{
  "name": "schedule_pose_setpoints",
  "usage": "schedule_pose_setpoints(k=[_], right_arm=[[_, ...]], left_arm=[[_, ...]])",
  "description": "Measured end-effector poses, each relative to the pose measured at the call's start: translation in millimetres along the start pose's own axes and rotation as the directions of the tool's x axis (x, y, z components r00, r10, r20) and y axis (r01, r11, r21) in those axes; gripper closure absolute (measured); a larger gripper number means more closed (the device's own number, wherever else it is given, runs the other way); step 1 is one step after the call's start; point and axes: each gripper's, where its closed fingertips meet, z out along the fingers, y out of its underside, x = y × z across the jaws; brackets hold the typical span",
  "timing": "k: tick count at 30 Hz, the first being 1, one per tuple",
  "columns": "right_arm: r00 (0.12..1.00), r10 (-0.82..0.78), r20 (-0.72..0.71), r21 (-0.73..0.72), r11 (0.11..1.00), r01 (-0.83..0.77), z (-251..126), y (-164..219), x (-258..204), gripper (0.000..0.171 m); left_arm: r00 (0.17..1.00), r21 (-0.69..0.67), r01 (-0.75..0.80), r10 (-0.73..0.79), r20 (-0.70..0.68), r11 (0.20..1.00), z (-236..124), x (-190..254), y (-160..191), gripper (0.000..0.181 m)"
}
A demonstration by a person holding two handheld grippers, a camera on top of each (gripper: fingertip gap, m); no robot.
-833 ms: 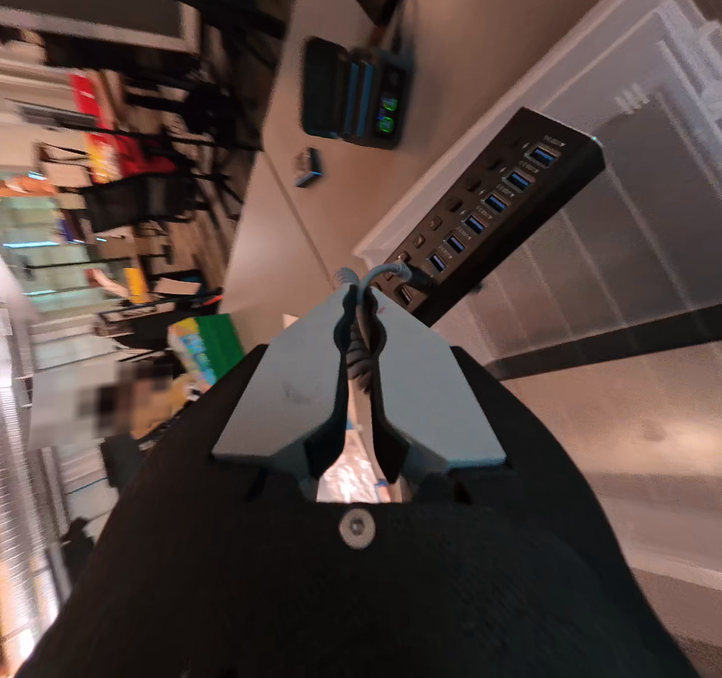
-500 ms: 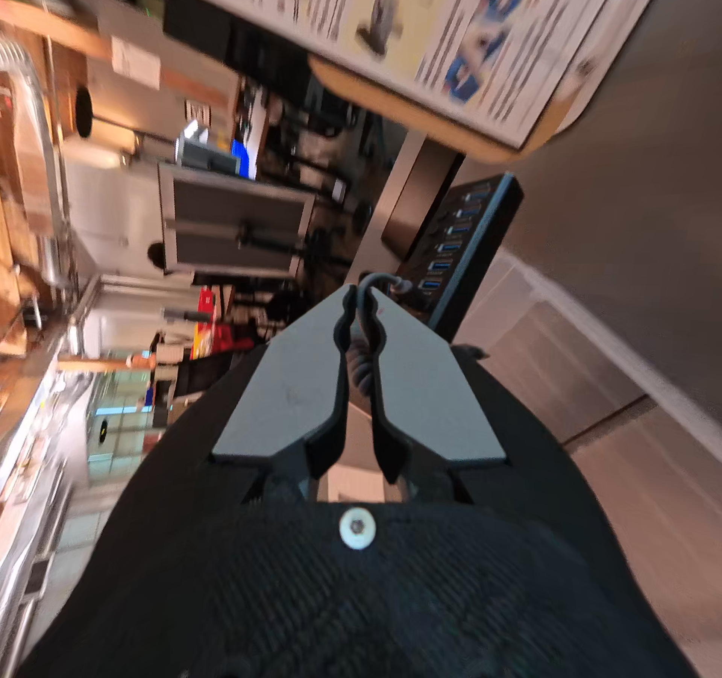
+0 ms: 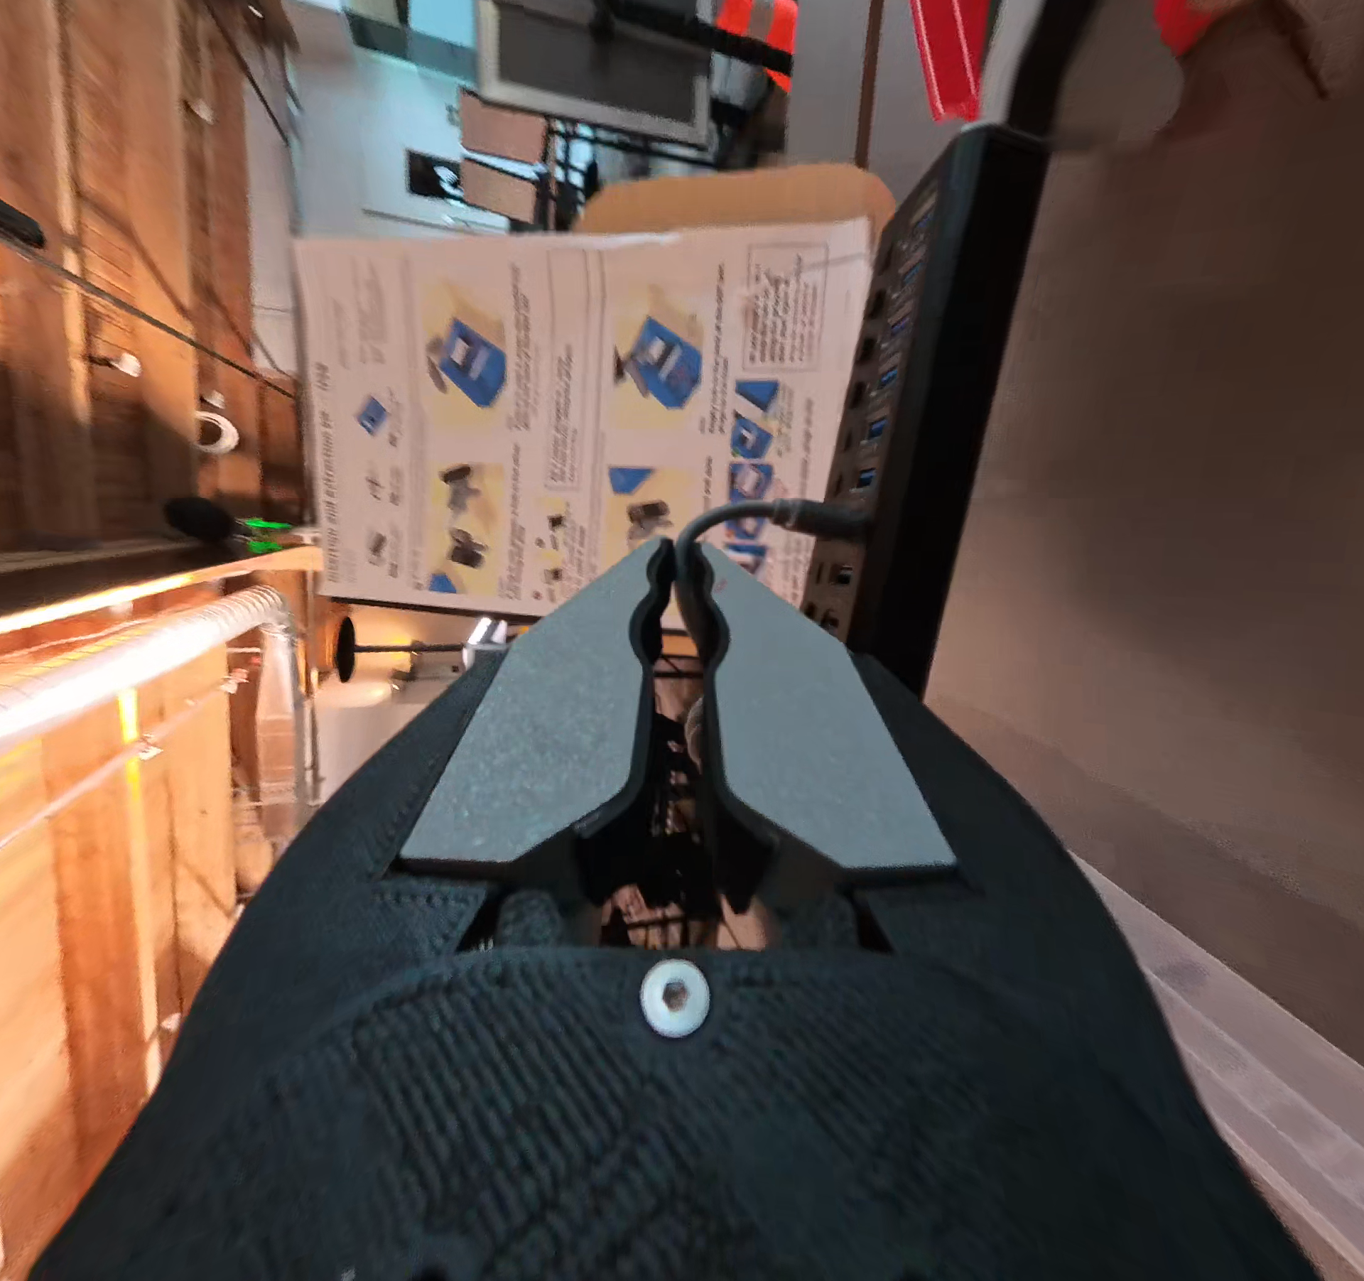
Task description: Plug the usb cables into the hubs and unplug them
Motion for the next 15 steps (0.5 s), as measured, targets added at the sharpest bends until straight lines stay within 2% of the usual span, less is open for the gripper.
schedule_pose_setpoints(k=[2,4,8,13,15], right_arm=[[0.998,-0.052,-0.045,-0.034,0.998,0.051,5,5,-1,0.083],[0.998,-0.049,-0.030,-0.076,0.996,0.047,11,14,-5,0.083],[0.999,-0.042,-0.013,-0.243,0.969,0.038,24,51,-5,0.079],[0.991,-0.025,0.135,-0.220,0.974,0.055,23,50,-32,0.081],[0.995,-0.075,0.061,-0.215,0.973,0.086,21,45,-23,0.083]], left_arm=[[0.999,0.036,0.005,-0.006,0.045,0.999,-8,-19,-14,0.179],[0.997,0.058,0.007,-0.011,0.076,0.998,-14,-32,-22,0.179],[0.995,0.118,0.071,-0.080,0.067,0.990,-11,-29,-32,0.179],[0.994,0.118,0.106,-0.110,0.028,0.987,4,-2,-30,0.179],[0.997,0.088,0.081,-0.083,0.012,0.993,9,7,-26,0.179]])
